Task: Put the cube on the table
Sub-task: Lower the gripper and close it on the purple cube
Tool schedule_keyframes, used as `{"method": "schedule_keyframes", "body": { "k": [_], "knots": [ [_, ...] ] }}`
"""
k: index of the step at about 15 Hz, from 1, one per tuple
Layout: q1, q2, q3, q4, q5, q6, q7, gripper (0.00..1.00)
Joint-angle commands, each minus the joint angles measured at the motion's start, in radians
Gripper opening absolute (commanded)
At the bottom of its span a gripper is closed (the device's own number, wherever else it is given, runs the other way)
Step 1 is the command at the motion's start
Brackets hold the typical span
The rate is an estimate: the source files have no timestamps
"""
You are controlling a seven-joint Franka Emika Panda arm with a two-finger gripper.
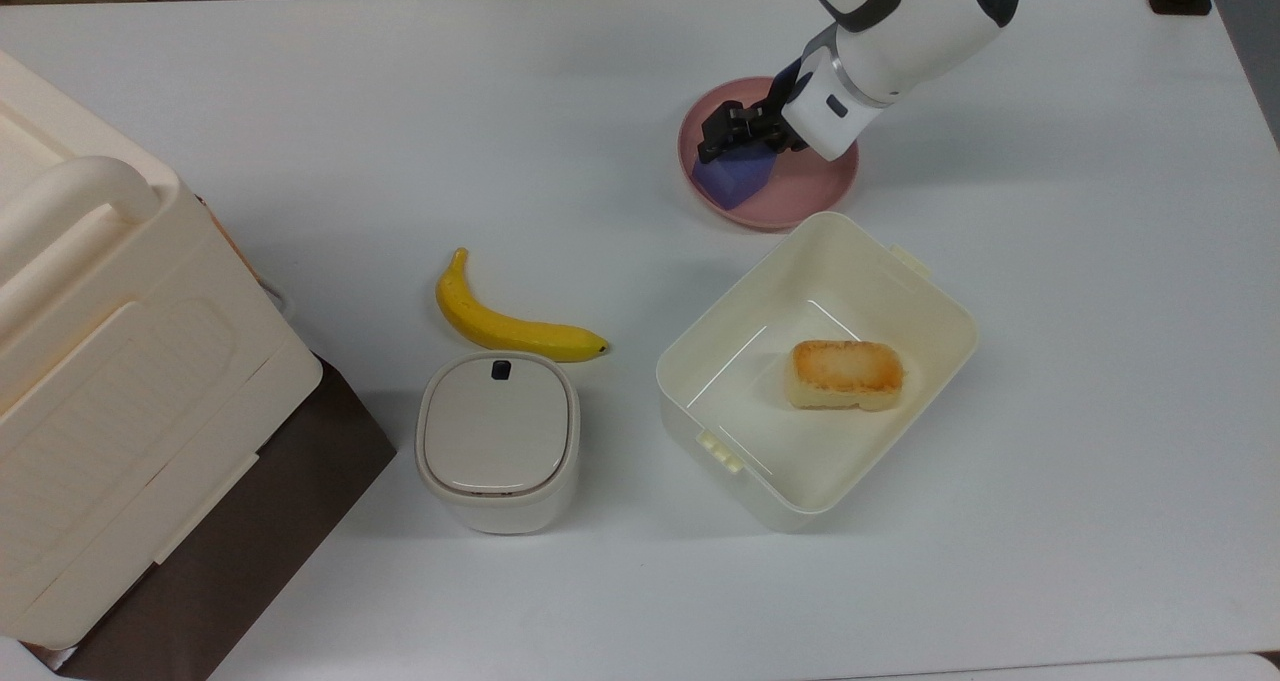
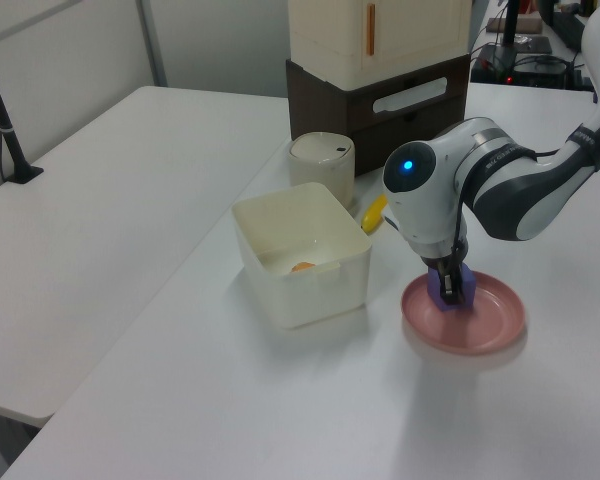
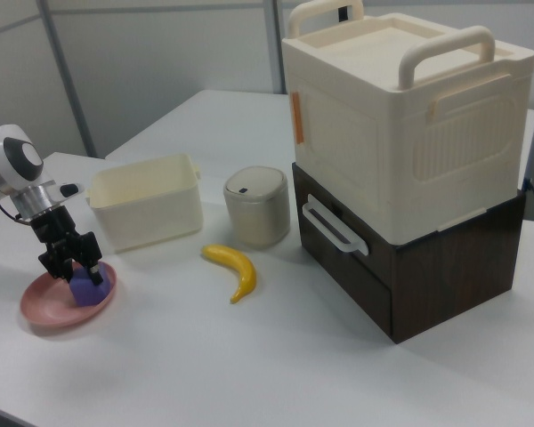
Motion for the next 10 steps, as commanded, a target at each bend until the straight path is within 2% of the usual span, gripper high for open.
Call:
{"method": "schedule_keyframes", "body": {
  "k": [1,5,7,10],
  "knots": [
    [0.011,-0.014,-0.002,-0.002,-0.012,0.004,0.052,0.30],
    [0.004,-0.062,0.001,0.031,0.010,-0.002,0.055,0.29],
    [-0.033,-0.066,-0.002,0.071,0.044,-0.006,0.054,0.29],
    [-0.093,-0.066,-0.007,0.099,0.046,-0.008,0.055,0.29]
  ]
}}
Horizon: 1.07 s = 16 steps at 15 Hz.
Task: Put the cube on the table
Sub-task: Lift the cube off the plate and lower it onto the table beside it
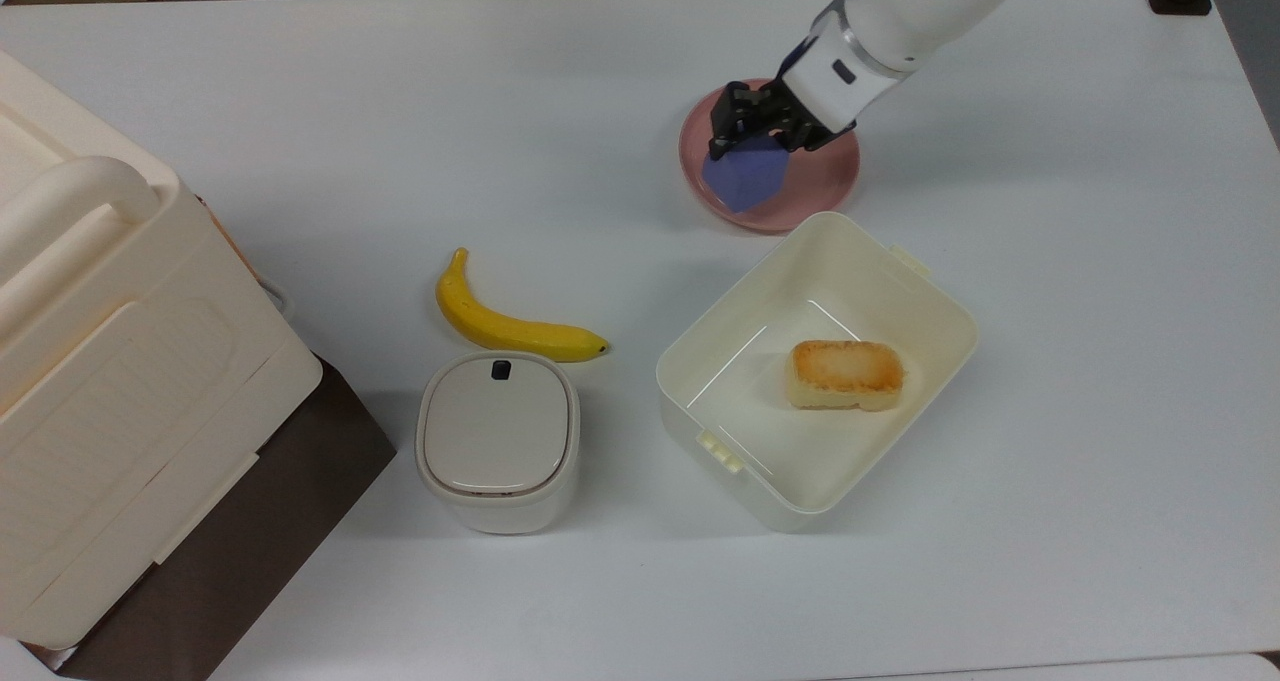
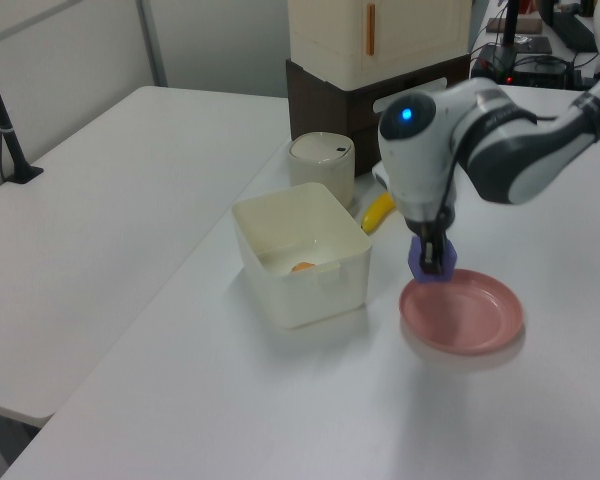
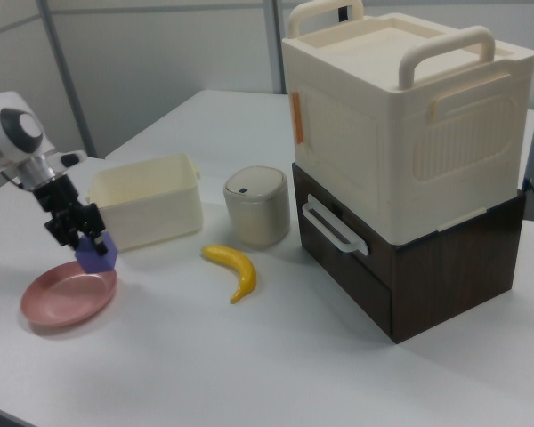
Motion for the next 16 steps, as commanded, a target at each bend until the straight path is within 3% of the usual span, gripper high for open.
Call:
{"method": "schedule_keyframes", "body": {
  "k": [1,8,9,10,11,16],
  "knots": [
    [-0.076,-0.014,-0.010,0.024,0.026,-0.006,0.009,0.29],
    [-0.159,-0.002,-0.035,0.021,0.018,-0.005,0.011,0.34],
    [-0.159,0.003,-0.039,0.021,0.016,-0.006,0.011,0.51],
    [-0.159,0.003,-0.042,0.021,0.015,-0.006,0.011,0.81],
    [-0.159,0.003,-0.047,0.021,0.010,-0.009,0.011,1.00],
    [-0.158,0.003,-0.047,0.021,-0.025,-0.020,0.037,1.00]
  ]
}}
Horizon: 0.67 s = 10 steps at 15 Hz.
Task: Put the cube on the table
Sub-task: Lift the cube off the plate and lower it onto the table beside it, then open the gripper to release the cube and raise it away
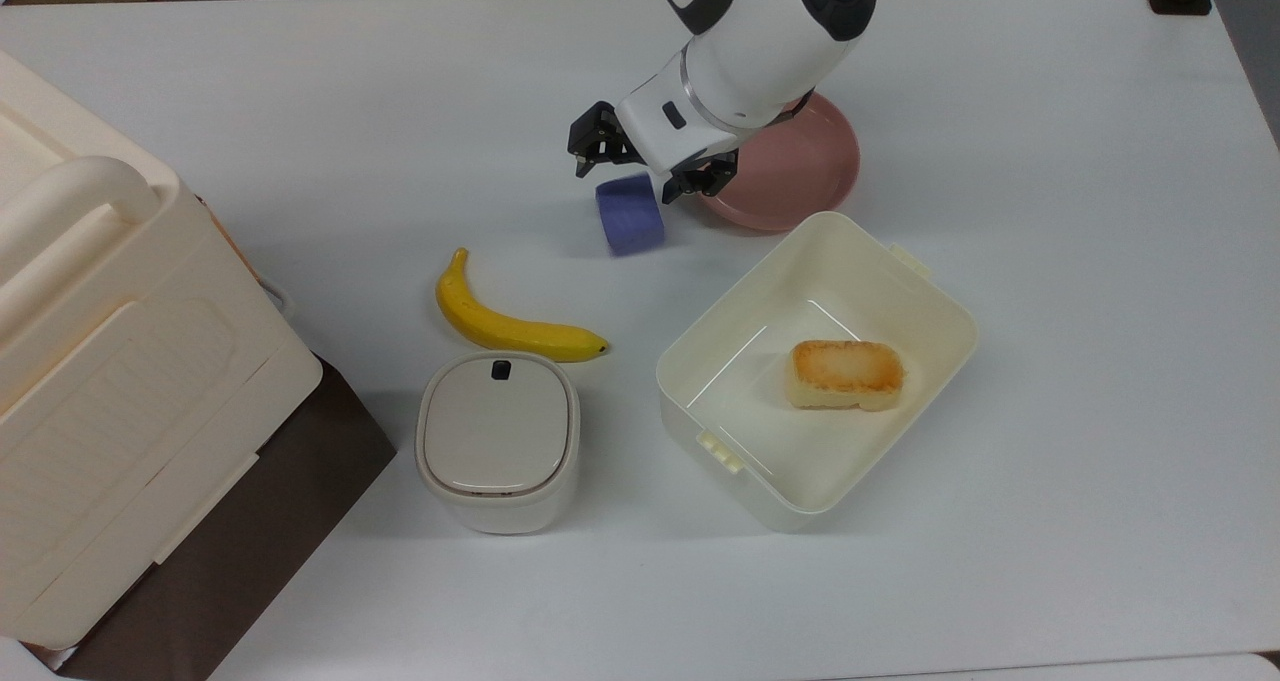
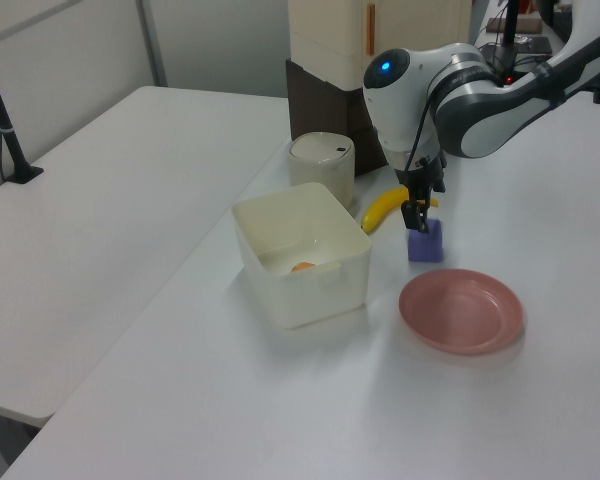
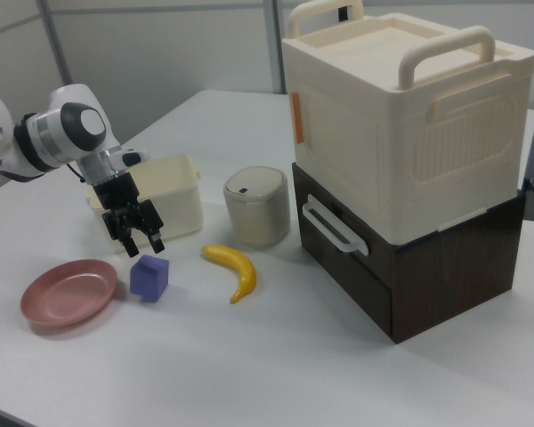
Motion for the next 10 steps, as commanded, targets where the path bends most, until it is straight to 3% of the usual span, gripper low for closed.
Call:
{"method": "schedule_keyframes", "body": {
  "k": [1,10],
  "knots": [
    [0.014,-0.011,-0.011,-0.002,-0.016,-0.019,0.030,1.00],
    [-0.054,-0.057,-0.014,0.057,0.003,-0.023,0.026,1.00]
  ]
}}
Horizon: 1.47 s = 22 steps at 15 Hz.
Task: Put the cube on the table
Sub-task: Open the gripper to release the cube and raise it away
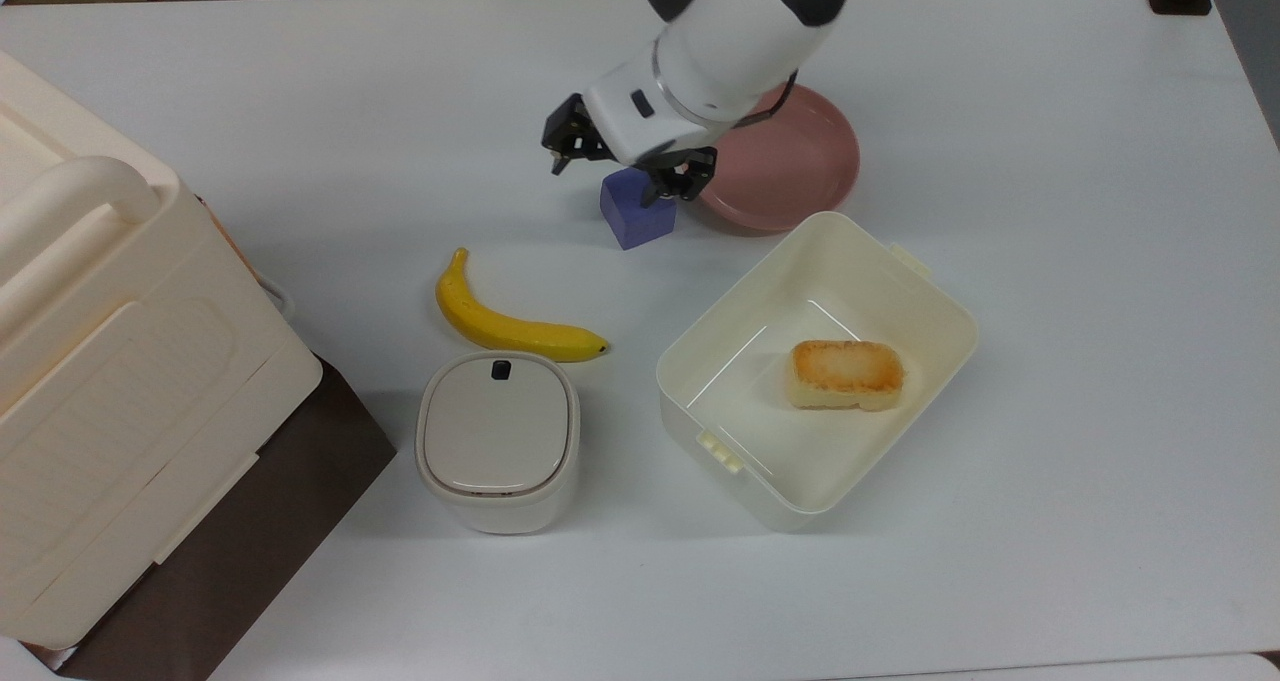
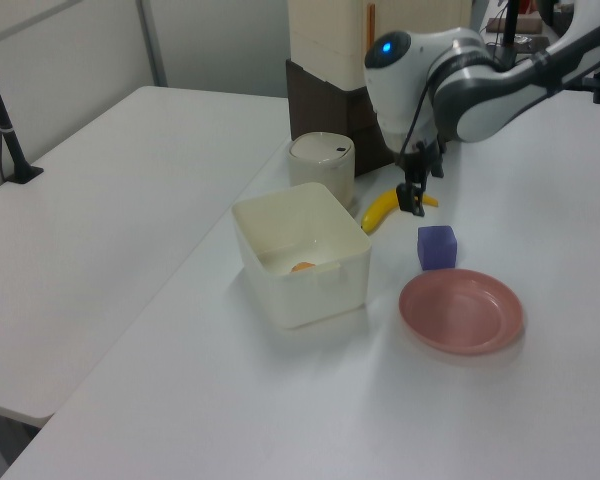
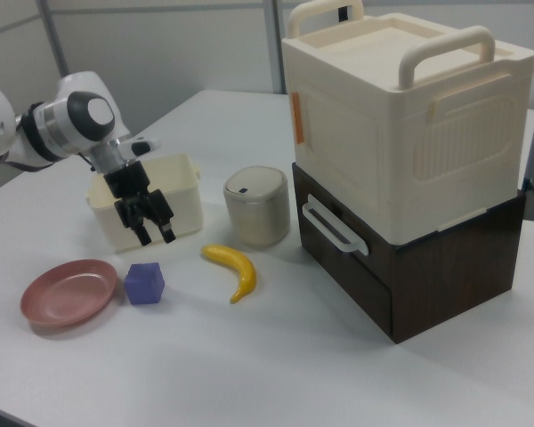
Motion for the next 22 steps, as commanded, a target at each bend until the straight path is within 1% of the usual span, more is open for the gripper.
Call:
{"method": "schedule_keyframes", "body": {
  "k": [1,2,4,5,7,9,12,13,14,16,18,19,22],
  "knots": [
    [-0.033,-0.056,-0.005,0.039,0.023,-0.022,0.004,1.00],
    [-0.047,-0.071,-0.008,0.044,0.054,-0.020,-0.002,1.00],
    [-0.064,-0.125,-0.046,0.061,0.113,-0.022,-0.049,1.00],
    [-0.064,-0.178,-0.097,0.061,0.178,-0.023,-0.113,1.00],
    [-0.053,-0.238,-0.190,0.062,0.268,-0.052,-0.224,1.00],
    [-0.050,-0.290,-0.269,0.062,0.336,-0.074,-0.317,1.00],
    [-0.048,-0.341,-0.361,0.064,0.408,-0.086,-0.393,1.00],
    [-0.038,-0.356,-0.398,0.064,0.426,-0.086,-0.425,1.00],
    [-0.019,-0.364,-0.445,0.064,0.446,-0.088,-0.446,1.00],
    [0.013,-0.364,-0.514,0.070,0.482,-0.088,-0.451,1.00],
    [0.037,-0.361,-0.556,0.097,0.496,-0.097,-0.450,1.00],
    [0.044,-0.361,-0.564,0.099,0.497,-0.103,-0.451,1.00],
    [0.042,-0.363,-0.564,0.099,0.497,-0.109,-0.460,1.00]
  ]
}}
